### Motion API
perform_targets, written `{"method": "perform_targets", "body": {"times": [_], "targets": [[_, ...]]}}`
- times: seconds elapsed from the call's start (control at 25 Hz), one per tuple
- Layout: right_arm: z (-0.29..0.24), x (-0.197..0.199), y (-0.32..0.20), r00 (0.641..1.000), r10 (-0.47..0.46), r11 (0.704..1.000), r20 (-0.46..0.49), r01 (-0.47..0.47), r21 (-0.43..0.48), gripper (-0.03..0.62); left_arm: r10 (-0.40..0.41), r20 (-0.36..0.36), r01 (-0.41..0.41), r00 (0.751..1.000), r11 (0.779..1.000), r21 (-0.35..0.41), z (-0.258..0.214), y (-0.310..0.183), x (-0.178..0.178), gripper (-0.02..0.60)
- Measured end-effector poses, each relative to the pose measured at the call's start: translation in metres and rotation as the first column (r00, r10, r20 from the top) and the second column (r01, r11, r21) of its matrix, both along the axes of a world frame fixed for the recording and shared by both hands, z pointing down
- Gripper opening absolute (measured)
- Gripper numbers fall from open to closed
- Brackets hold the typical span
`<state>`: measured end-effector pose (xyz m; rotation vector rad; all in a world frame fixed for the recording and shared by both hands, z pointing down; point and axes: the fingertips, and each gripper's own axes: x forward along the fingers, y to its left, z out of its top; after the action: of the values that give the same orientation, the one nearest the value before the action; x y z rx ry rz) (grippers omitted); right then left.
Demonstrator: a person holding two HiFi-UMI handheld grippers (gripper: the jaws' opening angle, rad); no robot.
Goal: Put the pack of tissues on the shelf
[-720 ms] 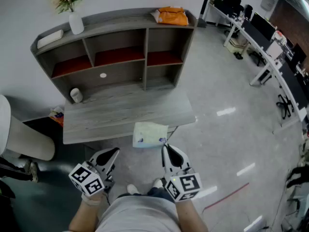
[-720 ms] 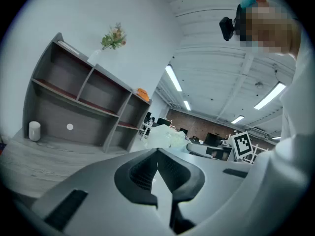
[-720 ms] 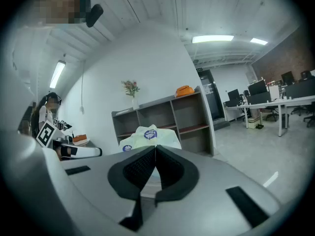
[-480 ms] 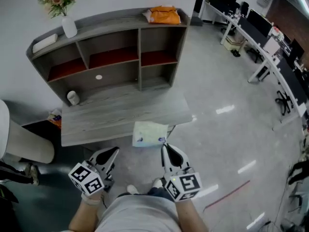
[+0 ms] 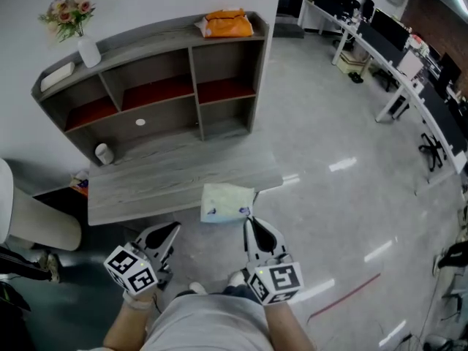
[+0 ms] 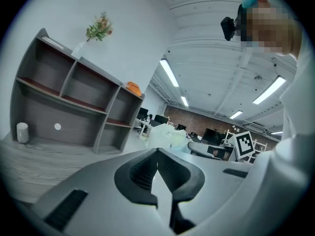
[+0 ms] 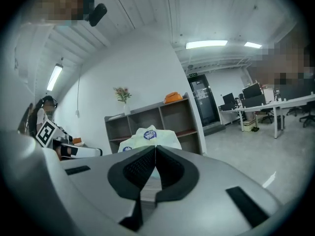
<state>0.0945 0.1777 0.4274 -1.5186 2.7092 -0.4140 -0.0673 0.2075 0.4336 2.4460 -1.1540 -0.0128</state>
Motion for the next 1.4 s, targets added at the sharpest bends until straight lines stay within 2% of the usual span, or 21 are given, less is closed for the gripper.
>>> {"method": "perform_targets", "body": {"times": [0.36, 0.64, 0.96, 1.4], "targets": [[0.007, 0.063, -0.015, 1.000, -0.001, 1.000, 0.027, 0.001, -0.002, 0.020, -0.010, 0.024, 0.010, 1.000, 1.000, -0.001, 0.003, -0.020, 0.062, 0.015], [0.015, 0.087, -0.034, 0.998, 0.026, 0.999, 0.053, -0.025, -0.024, 0.020, -0.004, 0.037, 0.004, 0.999, 1.000, -0.010, 0.006, -0.038, 0.082, 0.015], [0.028, 0.089, -0.075, 0.996, 0.076, 0.996, 0.043, -0.073, -0.058, 0.020, 0.032, 0.020, -0.032, 0.999, 0.999, -0.019, 0.016, -0.087, 0.078, 0.015], [0.030, 0.057, -0.168, 0.990, 0.143, 0.987, 0.000, -0.143, -0.075, 0.020, 0.120, -0.001, -0.120, 0.993, 0.992, -0.027, 0.016, -0.192, 0.044, 0.015]]}}
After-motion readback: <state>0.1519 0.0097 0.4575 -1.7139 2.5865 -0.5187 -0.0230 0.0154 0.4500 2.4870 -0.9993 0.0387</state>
